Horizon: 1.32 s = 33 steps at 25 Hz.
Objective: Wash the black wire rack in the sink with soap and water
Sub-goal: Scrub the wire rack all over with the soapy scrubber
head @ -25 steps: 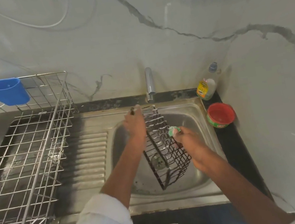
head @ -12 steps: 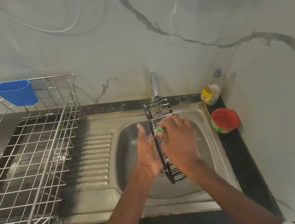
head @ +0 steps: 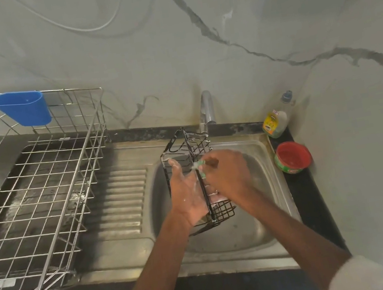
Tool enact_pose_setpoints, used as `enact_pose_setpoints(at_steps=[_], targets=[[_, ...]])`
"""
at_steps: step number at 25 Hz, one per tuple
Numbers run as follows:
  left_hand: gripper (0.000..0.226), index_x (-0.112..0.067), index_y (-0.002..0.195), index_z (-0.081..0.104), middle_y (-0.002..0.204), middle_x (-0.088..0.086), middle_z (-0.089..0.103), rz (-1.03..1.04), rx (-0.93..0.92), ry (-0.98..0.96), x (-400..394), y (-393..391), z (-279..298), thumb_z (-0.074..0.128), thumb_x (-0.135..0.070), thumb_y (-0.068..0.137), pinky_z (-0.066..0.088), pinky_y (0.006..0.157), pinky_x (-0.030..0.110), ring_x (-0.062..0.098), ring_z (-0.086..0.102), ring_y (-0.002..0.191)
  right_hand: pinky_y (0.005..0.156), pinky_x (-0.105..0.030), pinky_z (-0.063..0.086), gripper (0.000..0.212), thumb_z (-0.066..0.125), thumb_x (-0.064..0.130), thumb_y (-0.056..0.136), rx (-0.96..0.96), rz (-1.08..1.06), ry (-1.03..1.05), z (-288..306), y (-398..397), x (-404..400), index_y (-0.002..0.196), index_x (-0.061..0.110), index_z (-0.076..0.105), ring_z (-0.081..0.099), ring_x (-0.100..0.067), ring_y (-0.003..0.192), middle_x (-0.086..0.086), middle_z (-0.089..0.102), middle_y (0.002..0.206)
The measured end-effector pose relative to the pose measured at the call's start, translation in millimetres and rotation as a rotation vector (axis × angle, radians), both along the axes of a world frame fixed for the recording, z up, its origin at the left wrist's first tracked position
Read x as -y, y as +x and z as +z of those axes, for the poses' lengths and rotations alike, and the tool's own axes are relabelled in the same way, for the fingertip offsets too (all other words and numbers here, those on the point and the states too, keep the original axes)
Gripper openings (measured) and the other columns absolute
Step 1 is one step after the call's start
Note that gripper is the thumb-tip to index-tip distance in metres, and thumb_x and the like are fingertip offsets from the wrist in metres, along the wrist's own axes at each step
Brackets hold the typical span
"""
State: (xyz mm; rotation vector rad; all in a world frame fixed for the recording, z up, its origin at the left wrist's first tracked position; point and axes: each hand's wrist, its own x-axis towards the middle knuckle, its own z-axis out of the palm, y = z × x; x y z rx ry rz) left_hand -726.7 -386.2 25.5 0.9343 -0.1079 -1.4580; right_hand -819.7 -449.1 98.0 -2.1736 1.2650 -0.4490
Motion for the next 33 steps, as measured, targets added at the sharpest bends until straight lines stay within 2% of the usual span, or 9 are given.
enact_pose_setpoints(at_steps=[2, 6, 10, 14, 18, 21, 24, 28, 33], targets=[[0.108, -0.012, 0.133, 0.069, 0.122, 0.018, 0.077, -0.007, -0.003, 0.008, -2.2, 1.4, 0.1, 0.006, -0.089, 0.093, 0.063, 0.086, 0.048, 0.034, 0.078, 0.109, 0.083, -0.023, 0.057, 0.014, 0.071, 0.020, 0.095, 0.077, -0.036, -0.019, -6.4, 18.1, -0.7, 0.107, 0.024, 0.078, 0.066, -0.003, 0.081, 0.008, 0.077, 0.096], [0.113, -0.007, 0.156, 0.051, 0.157, 0.022, 0.055, 0.061, -0.145, -0.090, -6.4, 13.0, -10.2, 0.015, -0.092, 0.093, 0.036, 0.122, 0.062, 0.049, 0.055, 0.141, 0.068, -0.013, 0.048, 0.018, 0.071, 0.007, 0.088, 0.034, 0.168, -0.117, -27.2, -30.0, -42.8, 0.095, 0.020, 0.080, 0.054, 0.004, 0.065, 0.013, 0.070, 0.081], [0.109, -0.007, 0.145, 0.065, 0.146, 0.021, 0.065, 0.092, -0.091, -0.015, -4.5, 13.9, -10.9, 0.013, -0.089, 0.096, 0.057, 0.091, 0.043, 0.036, 0.071, 0.118, 0.065, -0.007, 0.042, 0.019, 0.071, 0.004, 0.089, 0.062, 0.033, -0.137, -33.6, -21.4, -37.2, 0.097, 0.020, 0.079, 0.050, 0.012, 0.064, 0.016, 0.061, 0.080], [0.105, -0.011, 0.109, 0.085, 0.113, 0.016, 0.077, 0.101, -0.019, 0.020, -8.1, 10.2, -0.7, 0.012, -0.085, 0.099, 0.053, 0.090, 0.040, 0.027, 0.074, 0.099, 0.066, -0.003, 0.040, 0.017, 0.072, 0.003, 0.089, 0.141, 0.120, -0.151, -31.7, -9.7, -42.8, 0.093, 0.018, 0.080, 0.051, 0.011, 0.065, 0.017, 0.067, 0.085], [0.106, -0.004, 0.118, 0.081, 0.128, 0.015, 0.069, 0.098, -0.028, 0.041, -9.1, 6.8, -0.9, 0.018, -0.086, 0.099, 0.045, 0.119, 0.047, 0.029, 0.067, 0.123, 0.070, -0.013, 0.052, 0.020, 0.067, -0.001, 0.088, 0.197, 0.086, -0.153, -27.7, 0.1, -38.1, 0.093, 0.014, 0.080, 0.061, -0.004, 0.074, 0.004, 0.073, 0.090], [0.097, -0.003, 0.123, 0.077, 0.121, 0.020, 0.073, 0.153, -0.126, 0.008, -10.6, 17.7, -7.5, 0.024, -0.082, 0.103, 0.062, 0.090, 0.042, 0.034, 0.075, 0.099, 0.070, -0.025, 0.058, 0.020, 0.065, -0.003, 0.085, 0.192, 0.261, -0.262, -42.1, -30.0, -53.7, 0.090, 0.011, 0.079, 0.064, -0.010, 0.077, 0.002, 0.072, 0.089], [0.089, -0.009, 0.127, 0.079, 0.135, 0.020, 0.070, 0.177, -0.099, -0.009, -8.7, 19.4, -8.3, 0.028, -0.078, 0.104, 0.059, 0.093, 0.049, 0.038, 0.070, 0.111, 0.071, -0.035, 0.061, 0.021, 0.073, -0.005, 0.086, 0.138, -0.023, -0.209, -51.1, -40.4, -43.0, 0.095, 0.013, 0.080, 0.064, -0.010, 0.076, 0.002, 0.073, 0.093], [0.071, -0.008, 0.131, 0.076, 0.127, 0.020, 0.069, 0.207, -0.108, -0.012, -5.4, 13.6, -11.8, 0.035, -0.062, 0.110, 0.057, 0.101, 0.058, 0.040, 0.066, 0.112, 0.070, -0.030, 0.058, 0.028, 0.074, -0.010, 0.080, 0.084, 0.119, -0.255, -54.5, -40.5, -57.1, 0.094, 0.013, 0.080, 0.068, -0.017, 0.084, 0.002, 0.073, 0.096], [0.076, -0.006, 0.146, 0.063, 0.111, 0.016, 0.075, 0.250, -0.089, 0.035, -5.3, 9.2, -10.6, 0.032, -0.065, 0.109, 0.064, 0.074, 0.037, 0.031, 0.073, 0.093, 0.064, -0.006, 0.040, 0.018, 0.072, 0.002, 0.090, 0.080, -0.050, -0.164, -48.5, -35.1, -44.4, 0.095, 0.016, 0.081, 0.061, -0.008, 0.076, 0.004, 0.071, 0.091]])
